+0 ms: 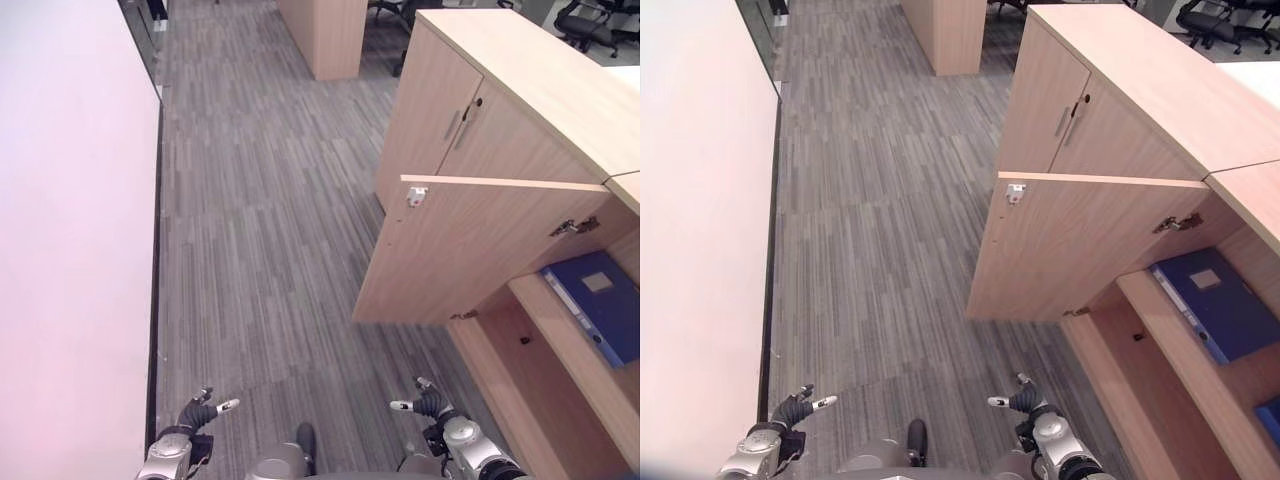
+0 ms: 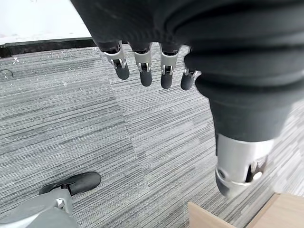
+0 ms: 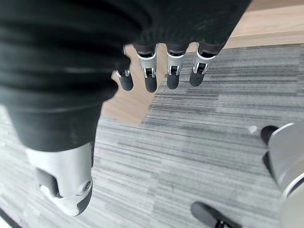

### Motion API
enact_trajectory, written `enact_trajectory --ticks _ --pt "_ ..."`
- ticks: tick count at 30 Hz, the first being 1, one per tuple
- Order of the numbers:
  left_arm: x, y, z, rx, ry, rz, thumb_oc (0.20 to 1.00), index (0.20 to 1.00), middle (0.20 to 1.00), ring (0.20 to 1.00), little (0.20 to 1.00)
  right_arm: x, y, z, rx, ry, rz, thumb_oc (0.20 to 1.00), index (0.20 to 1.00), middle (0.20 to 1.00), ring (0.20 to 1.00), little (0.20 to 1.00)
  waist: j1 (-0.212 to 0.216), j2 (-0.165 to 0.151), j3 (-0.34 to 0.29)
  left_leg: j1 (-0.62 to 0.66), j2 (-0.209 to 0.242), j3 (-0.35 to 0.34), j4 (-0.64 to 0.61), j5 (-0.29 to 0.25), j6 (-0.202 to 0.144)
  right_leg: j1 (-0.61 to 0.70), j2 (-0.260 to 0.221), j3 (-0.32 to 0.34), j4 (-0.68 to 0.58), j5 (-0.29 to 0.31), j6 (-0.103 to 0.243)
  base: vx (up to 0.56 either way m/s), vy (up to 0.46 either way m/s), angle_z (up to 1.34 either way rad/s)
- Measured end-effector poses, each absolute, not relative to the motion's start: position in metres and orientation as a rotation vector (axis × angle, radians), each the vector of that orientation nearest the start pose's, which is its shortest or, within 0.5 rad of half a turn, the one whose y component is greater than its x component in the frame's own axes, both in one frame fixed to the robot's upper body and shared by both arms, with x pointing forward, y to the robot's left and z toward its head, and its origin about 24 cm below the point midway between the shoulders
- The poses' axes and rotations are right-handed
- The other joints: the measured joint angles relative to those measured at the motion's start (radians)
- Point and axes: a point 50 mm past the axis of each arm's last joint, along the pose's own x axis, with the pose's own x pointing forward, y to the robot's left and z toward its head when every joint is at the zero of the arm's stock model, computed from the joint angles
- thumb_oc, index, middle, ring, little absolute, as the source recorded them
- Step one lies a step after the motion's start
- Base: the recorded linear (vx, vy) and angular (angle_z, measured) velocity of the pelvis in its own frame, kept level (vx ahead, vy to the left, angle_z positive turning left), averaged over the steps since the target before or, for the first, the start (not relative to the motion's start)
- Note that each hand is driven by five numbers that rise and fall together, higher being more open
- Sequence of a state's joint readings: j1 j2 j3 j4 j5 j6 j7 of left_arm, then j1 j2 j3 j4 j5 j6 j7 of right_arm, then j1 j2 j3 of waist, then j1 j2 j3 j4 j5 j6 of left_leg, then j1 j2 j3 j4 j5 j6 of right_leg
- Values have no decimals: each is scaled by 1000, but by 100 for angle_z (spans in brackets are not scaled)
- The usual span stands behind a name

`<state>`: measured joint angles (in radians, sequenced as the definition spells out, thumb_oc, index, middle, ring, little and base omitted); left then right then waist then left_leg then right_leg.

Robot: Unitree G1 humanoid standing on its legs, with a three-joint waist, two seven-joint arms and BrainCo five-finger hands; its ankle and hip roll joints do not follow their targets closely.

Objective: Put the empty folder in the office cabinet

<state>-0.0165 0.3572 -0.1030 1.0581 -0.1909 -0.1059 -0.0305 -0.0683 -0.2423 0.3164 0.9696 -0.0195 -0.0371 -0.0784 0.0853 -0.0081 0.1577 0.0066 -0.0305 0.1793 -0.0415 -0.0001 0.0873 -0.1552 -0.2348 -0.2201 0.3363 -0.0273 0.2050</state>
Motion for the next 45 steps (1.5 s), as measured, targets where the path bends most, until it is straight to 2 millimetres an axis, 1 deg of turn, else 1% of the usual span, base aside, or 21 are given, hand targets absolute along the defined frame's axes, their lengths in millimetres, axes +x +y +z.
enact_trajectory --ticks 1,2,4,6,7,9,11,13,16,21,25,29,30,34,36,37,38,39,40,41,45 --pt "140 271 -127 200 930 155 1000 1000 1000 1000 1000 164 -198 -134 -435 883 120 1000 1000 1000 1000 1000 -12 -1 -3 8 0 -10 -20 21 -7 1 46 12 -50 -26 -13 93 -1 27" --pt "138 272 -128 202 935 156 1000 1000 1000 1000 1000 160 -199 -135 -436 895 117 1000 1000 1000 1000 1000 -27 -4 -5 8 -8 -12 -25 24 -4 0 64 3 -80 -27 -16 89 2 31" --pt "144 268 -127 193 921 150 1000 1000 1000 1000 1000 148 -205 -139 -442 929 109 1000 1000 1000 1000 1000 -54 -10 -8 25 -35 -29 -40 23 -4 -18 84 53 -127 -25 -22 56 -47 30" --pt "143 266 -128 197 925 140 1000 1000 1000 1000 1000 135 -208 -143 -440 965 105 1000 1000 1000 1000 1000 -50 -1 -17 46 -36 -13 -44 26 2 -12 68 45 -161 -9 -43 55 -120 1" --pt "142 265 -129 196 927 137 1000 1000 1000 1000 1000 134 -212 -144 -447 972 99 1000 1000 1000 1000 1000 -48 2 -19 50 -31 4 -46 23 -4 -5 31 25 -190 -9 -44 21 -107 -26" --pt "138 262 -131 185 933 136 1000 1000 1000 1000 1000 143 -213 -140 -454 948 96 1000 1000 1000 1000 1000 -48 10 -20 50 -16 25 -45 15 -18 8 1 18 -229 21 -28 91 -129 -43" --pt "137 262 -131 181 933 136 1000 1000 1000 1000 1000 142 -212 -140 -452 948 99 1000 1000 1000 1000 1000 -51 -3 -29 60 -11 34 -42 7 -48 58 -18 19 -299 111 -33 140 -138 -30" --pt "130 250 -138 151 954 119 1000 1000 1000 1000 1000 132 -221 -143 -469 982 89 1000 1000 1000 1000 1000 -58 19 -46 103 39 32 -38 -5 -88 133 44 20 -380 144 -84 77 -84 -25" --pt "132 234 -141 117 951 96 1000 1000 1000 1000 1000 120 -239 -141 -511 1010 69 1000 1000 1000 1000 1000 -78 67 -82 117 96 31 -31 -15 -122 162 103 27 -422 136 -104 112 -175 -21" --pt "143 220 -139 111 917 48 1000 1000 1000 1000 1000 116 -257 -137 -551 1024 46 1000 1000 1000 1000 1000 -108 91 -90 118 158 32 1 -22 -155 167 163 48 -427 123 -131 23 -138 -19" --pt "158 215 -133 95 862 29 1000 1000 1000 1000 1000 117 -256 -137 -547 1018 50 1000 1000 1000 1000 1000 -105 72 -61 61 177 33 144 -36 -187 164 165 66 -429 111 -149 3 -90 -18" --pt "167 214 -127 67 824 39 1000 1000 1000 1000 1000 126 -254 -135 -564 995 67 1000 1000 1000 1000 1000 -107 24 -20 -34 171 -36 355 -27 -220 155 151 111 -429 111 -153 21 -10 -40" --pt "174 212 -122 43 786 45 1000 1000 1000 1000 1000 131 -252 -134 -577 984 81 1000 1000 1000 1000 1000 -103 7 -11 -65 138 -104 388 -48 -220 146 140 148 -429 136 -185 115 37 -57" --pt "205 203 -102 -3 652 31 1000 1000 1000 1000 1000 142 -254 -130 -587 957 75 1000 1000 1000 1000 1000 -86 18 -11 -23 41 -285 42 -61 -206 85 131 182 -424 141 -191 56 42 -45" --pt "221 203 -89 -16 582 27 1000 1000 1000 1000 1000 142 -254 -130 -583 959 72 1000 1000 1000 1000 1000 -84 40 -13 -10 43 -277 -3 -39 -161 83 148 195 -430 151 -174 106 66 -46" --pt "225 209 -84 -21 556 45 1000 1000 1000 1000 1000 142 -249 -131 -576 956 86 1000 1000 1000 1000 1000 -70 35 -8 -1 49 -243 -14 -28 -150 91 151 213 -431 142 -152 130 82 -59" --pt "225 211 -83 -33 549 57 1000 1000 1000 1000 1000 139 -249 -132 -573 962 86 1000 1000 1000 1000 1000 -68 57 -10 3 72 -224 -28 -10 -123 92 168 199 -416 143 -142 128 92 -35" --pt "228 224 -72 -2 506 70 1000 1000 1000 1000 1000 130 -250 -137 -565 1004 86 1000 1000 1000 1000 1000 -77 75 -38 13 121 -218 -50 6 -115 94 204 158 -214 54 -128 161 162 -1" --pt "229 238 -67 39 496 85 1000 1000 1000 1000 1000 126 -245 -139 -550 1009 95 1000 1000 1000 1000 1000 -78 20 -65 12 84 -210 -55 14 -125 145 158 180 -261 -12 -125 146 156 6" --pt "229 247 -65 54 500 111 1000 1000 1000 1000 1000 126 -246 -139 -548 1012 85 1000 1000 1000 1000 1000 -82 14 -72 35 79 -208 -58 37 -129 201 154 179 -347 -11 -128 133 156 -9" --pt "245 269 -49 94 450 174 1000 1000 1000 1000 1000 111 -243 -144 -543 1042 118 1000 1000 1000 1000 1000 -101 29 -104 75 66 -186 -53 56 -125 265 140 181 -401 35 -123 70 105 -11"
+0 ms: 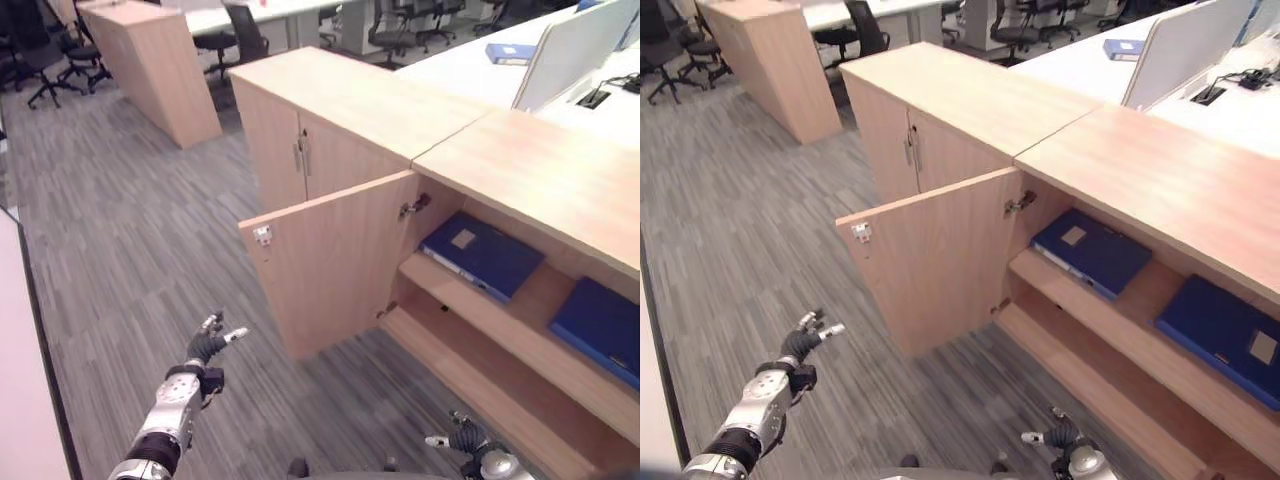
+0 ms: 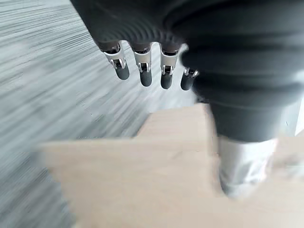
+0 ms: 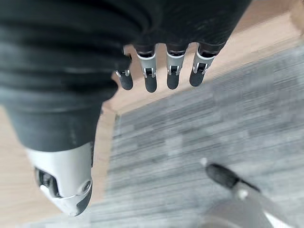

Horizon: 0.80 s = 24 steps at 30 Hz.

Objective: Put the empty folder in the office cabinet

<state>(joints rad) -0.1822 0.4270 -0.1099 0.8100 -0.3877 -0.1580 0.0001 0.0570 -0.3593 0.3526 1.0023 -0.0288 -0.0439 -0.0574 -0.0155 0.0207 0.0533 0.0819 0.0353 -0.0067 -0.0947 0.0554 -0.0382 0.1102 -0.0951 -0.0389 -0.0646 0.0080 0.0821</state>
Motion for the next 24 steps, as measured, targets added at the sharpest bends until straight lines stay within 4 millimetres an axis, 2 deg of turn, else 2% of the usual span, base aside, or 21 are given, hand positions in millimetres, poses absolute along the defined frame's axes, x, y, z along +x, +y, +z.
enact_trajectory --ticks 3,5,7,12,14,20,24 --pt "259 290 -32 120 412 242 1000 1000 1000 1000 1000 109 -236 -146 -520 1043 135 1000 1000 1000 1000 1000 -7 -17 -2 -2 -5 10 5 0 1 0 0 8 -4 3 1 21 41 -8" --pt "266 301 -22 149 395 268 1000 1000 1000 1000 1000 110 -232 -146 -508 1038 146 1000 1000 1000 1000 1000 -8 -40 -4 -2 -6 25 5 0 1 -3 -2 28 -18 16 4 21 73 -23" --pt "267 310 -20 148 407 307 1000 1000 1000 1000 1000 112 -231 -146 -504 1031 148 1000 1000 1000 1000 1000 -29 -56 -12 0 -4 28 3 -2 0 -3 -5 31 -18 16 5 23 67 -11" --pt "268 315 -16 154 402 315 1000 1000 1000 1000 1000 108 -230 -147 -498 1043 156 1000 1000 1000 1000 1000 -36 -68 -19 0 2 54 -6 -13 -9 -21 -1 57 -22 18 16 6 30 -18" --pt "269 318 -13 169 396 313 1000 1000 1000 1000 1000 97 -232 -150 -494 1073 161 1000 1000 1000 1000 1000 -36 -80 -27 -5 6 61 -6 -11 -10 -30 2 68 -22 23 19 -14 26 -13" --pt "272 313 -13 192 401 269 1000 1000 1000 1000 1000 92 -231 -151 -487 1088 166 1000 1000 1000 1000 1000 -47 -87 -29 -5 6 103 -6 -8 -3 -51 2 102 -27 35 26 -2 33 -20" --pt "289 291 -6 238 372 167 1000 1000 1000 1000 1000 87 -233 -153 -488 1107 164 1000 1000 1000 1000 1000 -60 -91 -25 -7 5 107 -6 -9 -2 -55 2 105 -22 42 20 -1 14 -3"
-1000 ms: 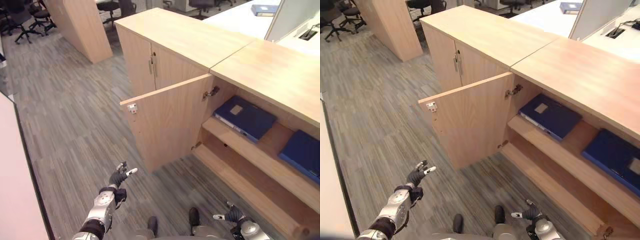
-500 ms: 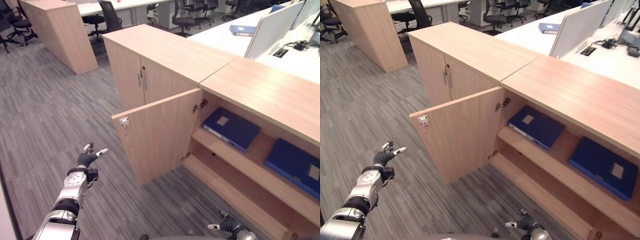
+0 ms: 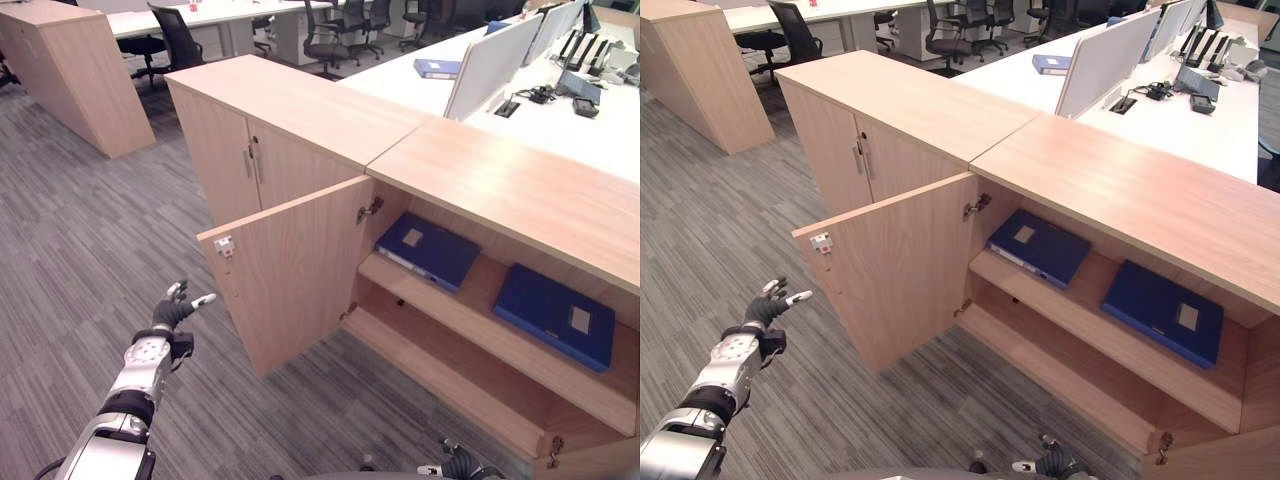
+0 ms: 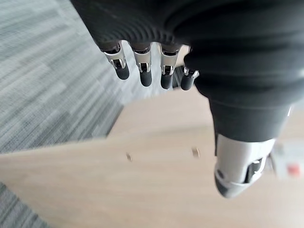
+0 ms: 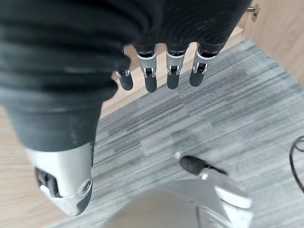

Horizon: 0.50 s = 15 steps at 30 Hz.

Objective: Put the empty folder in the office cabinet

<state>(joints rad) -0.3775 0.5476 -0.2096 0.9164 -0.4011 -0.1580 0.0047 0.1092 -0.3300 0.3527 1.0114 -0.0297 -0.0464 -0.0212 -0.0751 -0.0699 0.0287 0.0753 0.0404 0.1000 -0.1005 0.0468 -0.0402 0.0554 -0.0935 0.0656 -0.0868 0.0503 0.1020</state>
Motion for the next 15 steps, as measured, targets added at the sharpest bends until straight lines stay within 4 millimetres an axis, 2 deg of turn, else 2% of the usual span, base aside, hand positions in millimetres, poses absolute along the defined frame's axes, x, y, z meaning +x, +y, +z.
enact_trajectory --ticks 1,6,7,11,15 --pt "294 284 -4 248 359 147 1000 1000 1000 1000 1000 86 -234 -153 -490 1117 162 1000 1000 1000 1000 1000 3 0 3 0 0 0 0 0 0 0 0 0 0 1 0 0 0 0" --pt "296 284 -2 267 357 144 1000 1000 1000 1000 1000 84 -233 -154 -490 1125 165 1000 1000 1000 1000 1000 3 2 15 -1 0 3 0 0 0 -1 -1 1 0 3 0 0 0 0" --pt "298 279 -2 262 355 133 1000 1000 1000 1000 1000 84 -231 -155 -488 1129 168 1000 1000 1000 1000 1000 4 2 16 -1 -1 5 0 0 0 -2 -1 2 0 3 0 0 0 0" --pt "299 272 -5 252 355 116 1000 1000 1000 1000 1000 87 -227 -155 -481 1119 176 1000 1000 1000 1000 1000 7 1 18 -5 -2 7 0 -1 0 -6 -2 3 0 2 1 -4 8 1" --pt "306 270 3 313 340 89 1000 1000 1000 1000 1000 94 -225 -154 -488 1102 186 1000 1000 1000 1000 1000 11 5 30 -24 -11 6 0 6 4 -25 -11 2 1 9 12 -6 8 3"
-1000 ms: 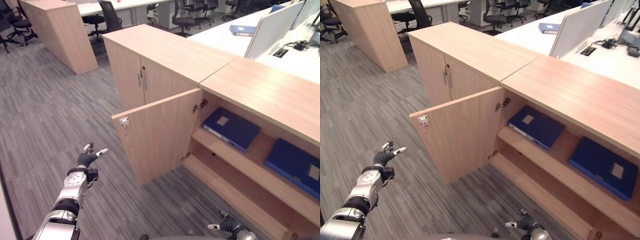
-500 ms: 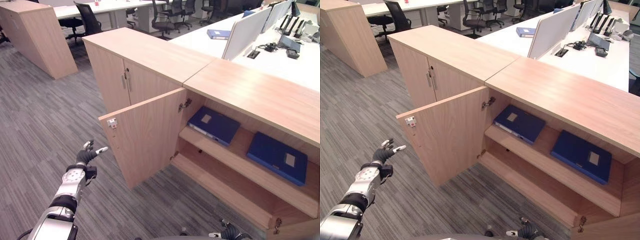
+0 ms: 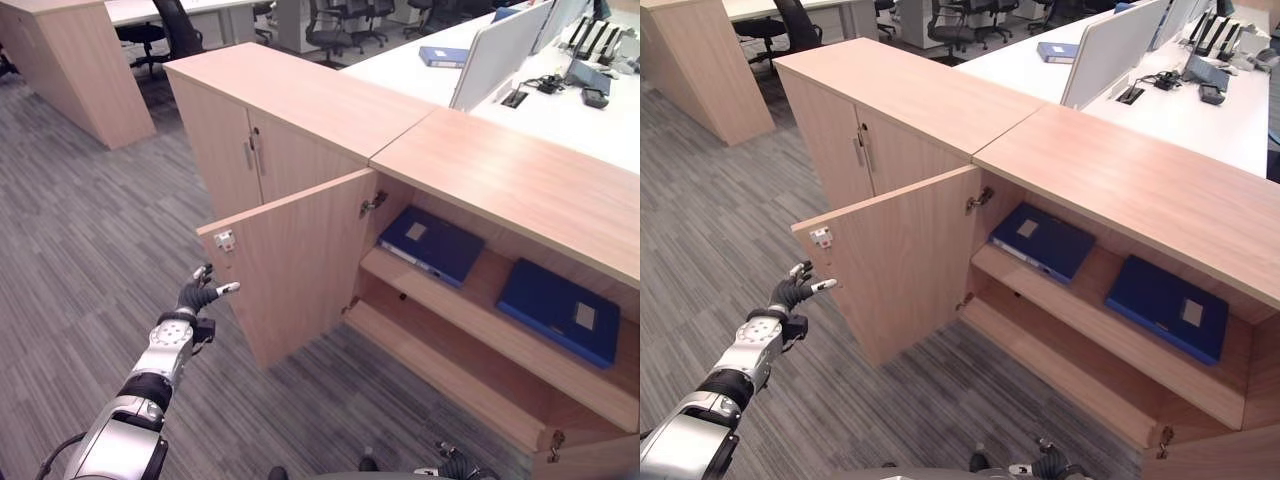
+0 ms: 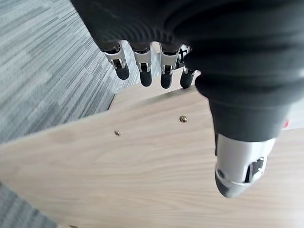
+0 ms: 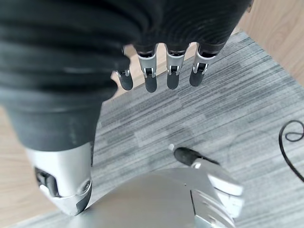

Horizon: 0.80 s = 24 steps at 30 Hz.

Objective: Put the empty folder in the office cabinet

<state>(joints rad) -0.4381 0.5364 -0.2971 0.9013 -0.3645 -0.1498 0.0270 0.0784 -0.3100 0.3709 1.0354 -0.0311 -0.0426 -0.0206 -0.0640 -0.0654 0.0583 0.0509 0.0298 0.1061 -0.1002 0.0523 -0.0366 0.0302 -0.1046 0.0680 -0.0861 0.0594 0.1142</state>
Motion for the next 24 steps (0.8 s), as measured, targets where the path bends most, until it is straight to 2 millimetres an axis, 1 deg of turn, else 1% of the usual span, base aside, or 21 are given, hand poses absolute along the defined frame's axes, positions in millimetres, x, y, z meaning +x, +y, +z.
enact_trajectory --ticks 3,5,9,14,18,19,20,22,23,24 --pt "311 266 7 336 334 71 1000 1000 1000 1000 1000 94 -224 -155 -496 1106 196 1000 1000 1000 1000 1000 1 4 9 -8 -10 1 0 0 0 -11 -8 0 10 3 5 -1 4 1" --pt "314 265 10 350 325 64 1000 1000 1000 1000 1000 97 -223 -155 -496 1107 196 1000 1000 1000 1000 1000 4 -2 20 -8 -16 10 0 0 1 -14 -18 2 10 1 13 -3 30 -5" --pt "316 255 12 360 306 21 1000 1000 1000 1000 1000 96 -223 -155 -494 1111 193 1000 1000 1000 1000 1000 26 -4 33 -9 -20 12 0 2 3 -17 -23 2 12 0 15 8 39 1" --pt "317 249 13 367 302 -18 1000 1000 1000 1000 1000 94 -223 -156 -492 1119 193 1000 1000 1000 1000 1000 38 -7 35 -9 -26 11 0 2 6 -15 -28 0 13 1 16 4 15 1" --pt "317 248 14 373 301 -37 1000 1000 1000 1000 1000 93 -222 -157 -509 1118 208 1000 1000 1000 1000 1000 41 -15 33 -8 -29 8 0 1 10 -13 -31 -3 15 6 13 0 0 0" --pt "318 245 14 350 298 -40 1000 1000 1000 1000 1000 93 -220 -157 -505 1119 210 1000 1000 1000 1000 1000 46 -21 32 -8 -30 7 0 2 12 -12 -32 -4 17 6 13 9 5 5" --pt "317 241 13 336 294 -49 1000 1000 1000 1000 1000 93 -219 -157 -502 1117 212 1000 1000 1000 1000 1000 48 -27 31 -8 -31 3 0 4 15 -12 -33 -5 19 5 14 10 11 9" --pt "308 234 9 320 284 -80 1000 1000 1000 1000 1000 92 -215 -158 -489 1121 211 1000 1000 1000 1000 1000 52 -31 30 -7 -36 -1 0 4 16 -11 -38 -9 24 1 19 3 13 10" --pt "299 225 4 301 276 -116 1000 1000 1000 1000 1000 91 -215 -159 -477 1124 200 1000 1000 1000 1000 1000 60 -31 30 -6 -40 -3 0 8 25 -10 -44 -12 28 -1 21 -4 9 7" --pt "294 218 1 273 273 -139 1000 1000 1000 1000 1000 90 -214 -159 -471 1131 198 1000 1000 1000 1000 1000 69 -31 30 -5 -42 -4 0 8 27 -9 -46 -12 30 -1 21 -7 5 8"
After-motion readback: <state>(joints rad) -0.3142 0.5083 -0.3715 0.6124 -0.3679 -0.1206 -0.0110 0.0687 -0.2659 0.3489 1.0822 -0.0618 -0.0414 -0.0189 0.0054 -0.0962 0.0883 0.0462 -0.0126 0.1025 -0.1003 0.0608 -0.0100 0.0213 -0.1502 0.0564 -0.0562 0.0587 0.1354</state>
